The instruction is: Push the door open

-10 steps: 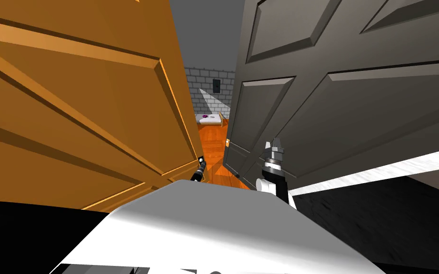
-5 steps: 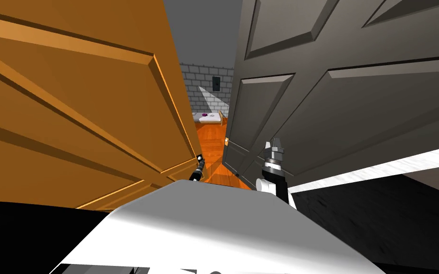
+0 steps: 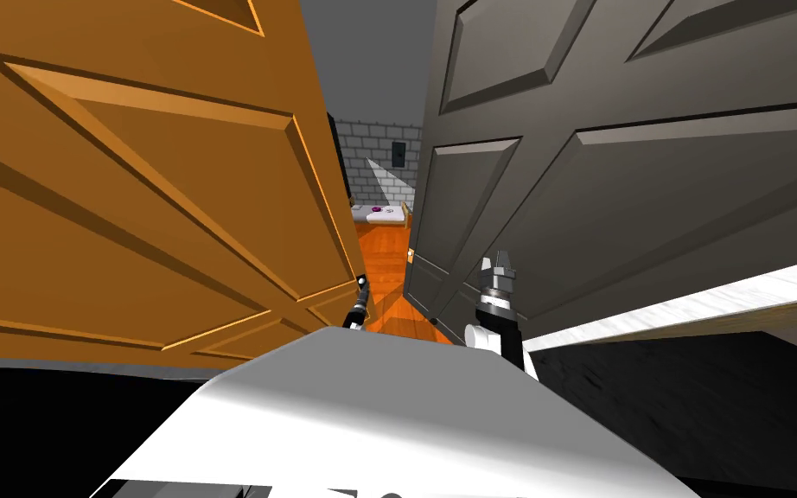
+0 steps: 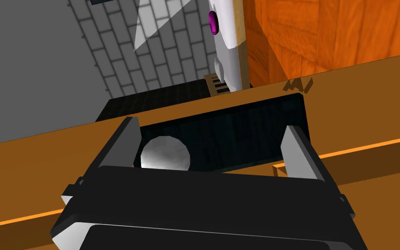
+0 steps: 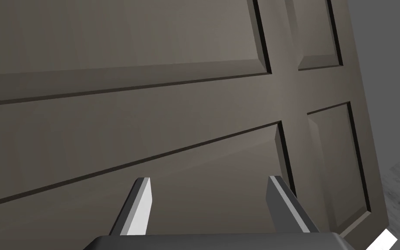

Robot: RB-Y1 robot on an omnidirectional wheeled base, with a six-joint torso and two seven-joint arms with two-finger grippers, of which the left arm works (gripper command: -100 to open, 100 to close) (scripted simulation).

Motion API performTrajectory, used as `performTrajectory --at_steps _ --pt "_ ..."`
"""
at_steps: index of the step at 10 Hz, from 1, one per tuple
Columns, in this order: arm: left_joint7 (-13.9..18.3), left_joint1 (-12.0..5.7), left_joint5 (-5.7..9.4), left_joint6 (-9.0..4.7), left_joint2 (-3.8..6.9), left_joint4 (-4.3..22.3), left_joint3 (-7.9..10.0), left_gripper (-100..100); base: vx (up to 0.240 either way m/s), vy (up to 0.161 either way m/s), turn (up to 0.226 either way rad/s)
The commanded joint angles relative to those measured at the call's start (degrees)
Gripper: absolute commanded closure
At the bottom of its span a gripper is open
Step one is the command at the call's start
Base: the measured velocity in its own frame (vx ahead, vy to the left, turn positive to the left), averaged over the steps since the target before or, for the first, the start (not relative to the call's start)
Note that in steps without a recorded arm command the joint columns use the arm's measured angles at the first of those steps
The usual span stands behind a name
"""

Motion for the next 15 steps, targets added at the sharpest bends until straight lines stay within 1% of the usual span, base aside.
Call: performTrajectory --at_steps 1,5,9,11,12,13,14,15 --pt "-0.6 -0.27 1.75 -1.81 -0.36 0.2 0.54 -100 -0.065 -0.078 0.081" --pt "-2.1 -1.61 6.17 -6.29 -1.67 1.6 1.97 -100 -0.066 -0.088 0.098" --pt "-3.5 -2.88 10.34 -10.51 -3.34 2.8 3.33 -100 -0.057 -0.089 0.086" --pt "-4.1 -3.44 12.19 -12.39 -4.25 3.4 3.93 -100 -0.055 -0.091 0.082" --pt "-4.7 -3.93 13.81 -14.03 -5.15 3.9 4.45 -100 -0.062 -0.124 0.122" --pt "-4.9 -4.15 14.51 -14.74 -5.57 4.1 4.68 -100 -0.052 -0.107 0.093" --pt "-5.3 -4.50 15.68 -15.92 -6.34 4.5 5.06 -100 -0.037 -0.101 0.066" --pt "-5.6 -4.74 16.48 -16.73 -6.93 4.7 5.32 -100 -0.023 -0.105 0.094"
